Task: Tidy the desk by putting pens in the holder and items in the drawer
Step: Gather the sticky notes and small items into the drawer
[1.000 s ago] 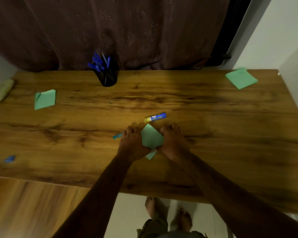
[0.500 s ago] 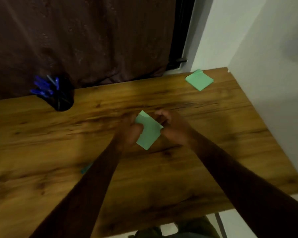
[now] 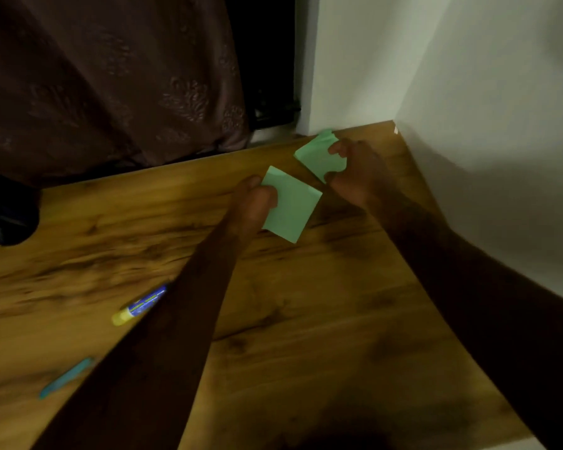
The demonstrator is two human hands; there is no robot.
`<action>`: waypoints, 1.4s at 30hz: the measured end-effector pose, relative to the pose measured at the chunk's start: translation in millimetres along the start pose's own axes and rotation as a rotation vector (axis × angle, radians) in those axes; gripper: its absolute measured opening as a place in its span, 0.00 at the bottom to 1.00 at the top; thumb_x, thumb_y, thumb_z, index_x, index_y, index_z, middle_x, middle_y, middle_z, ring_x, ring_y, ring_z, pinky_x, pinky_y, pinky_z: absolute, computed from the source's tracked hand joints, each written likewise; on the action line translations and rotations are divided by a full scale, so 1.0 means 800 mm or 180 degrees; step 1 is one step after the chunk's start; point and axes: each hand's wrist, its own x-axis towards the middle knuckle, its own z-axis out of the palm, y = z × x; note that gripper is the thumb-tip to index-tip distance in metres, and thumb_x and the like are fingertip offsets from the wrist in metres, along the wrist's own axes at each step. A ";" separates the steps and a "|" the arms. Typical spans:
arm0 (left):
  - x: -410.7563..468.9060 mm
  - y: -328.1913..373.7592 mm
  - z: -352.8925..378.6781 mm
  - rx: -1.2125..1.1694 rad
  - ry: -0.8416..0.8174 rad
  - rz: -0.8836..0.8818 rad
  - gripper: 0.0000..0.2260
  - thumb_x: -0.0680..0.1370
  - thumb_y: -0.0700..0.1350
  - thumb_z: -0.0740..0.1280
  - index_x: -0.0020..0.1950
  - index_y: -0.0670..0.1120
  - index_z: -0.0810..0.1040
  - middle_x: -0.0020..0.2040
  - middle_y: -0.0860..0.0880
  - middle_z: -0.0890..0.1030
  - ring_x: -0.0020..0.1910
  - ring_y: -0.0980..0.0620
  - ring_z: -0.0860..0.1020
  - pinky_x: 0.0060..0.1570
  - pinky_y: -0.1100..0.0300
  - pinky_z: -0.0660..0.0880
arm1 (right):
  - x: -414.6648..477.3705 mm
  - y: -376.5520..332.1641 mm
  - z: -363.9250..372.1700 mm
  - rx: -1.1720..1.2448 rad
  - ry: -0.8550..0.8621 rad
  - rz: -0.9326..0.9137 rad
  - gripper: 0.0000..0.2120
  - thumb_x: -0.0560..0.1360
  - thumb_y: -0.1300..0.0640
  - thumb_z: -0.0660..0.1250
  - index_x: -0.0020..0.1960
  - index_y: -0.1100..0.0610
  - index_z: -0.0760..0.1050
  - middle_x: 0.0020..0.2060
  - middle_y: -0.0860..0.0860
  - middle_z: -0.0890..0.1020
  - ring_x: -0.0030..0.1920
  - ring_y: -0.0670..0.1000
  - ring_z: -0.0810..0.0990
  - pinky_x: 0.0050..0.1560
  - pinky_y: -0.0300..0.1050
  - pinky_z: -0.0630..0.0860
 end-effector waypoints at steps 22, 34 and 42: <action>0.034 0.006 0.040 -0.0579 -0.0061 -0.0194 0.17 0.61 0.40 0.64 0.49 0.43 0.78 0.49 0.41 0.81 0.51 0.36 0.80 0.48 0.43 0.77 | 0.059 0.019 0.031 -0.0137 -0.0258 0.0201 0.30 0.63 0.38 0.58 0.56 0.55 0.78 0.54 0.58 0.80 0.58 0.62 0.78 0.61 0.60 0.75; -0.043 -0.019 -0.013 -0.0810 -0.0116 -0.0107 0.30 0.58 0.42 0.64 0.60 0.39 0.78 0.56 0.38 0.82 0.57 0.34 0.79 0.53 0.40 0.77 | -0.015 -0.015 0.006 0.1489 -0.0398 0.0205 0.26 0.67 0.65 0.79 0.62 0.55 0.77 0.55 0.52 0.83 0.53 0.50 0.83 0.42 0.38 0.77; -0.137 -0.077 -0.117 -0.0947 0.0132 0.0134 0.28 0.59 0.41 0.65 0.59 0.39 0.80 0.55 0.40 0.84 0.57 0.35 0.80 0.48 0.49 0.75 | -0.128 -0.093 0.012 0.2145 -0.0549 -0.0153 0.21 0.76 0.62 0.73 0.65 0.48 0.75 0.55 0.51 0.83 0.49 0.46 0.82 0.44 0.41 0.80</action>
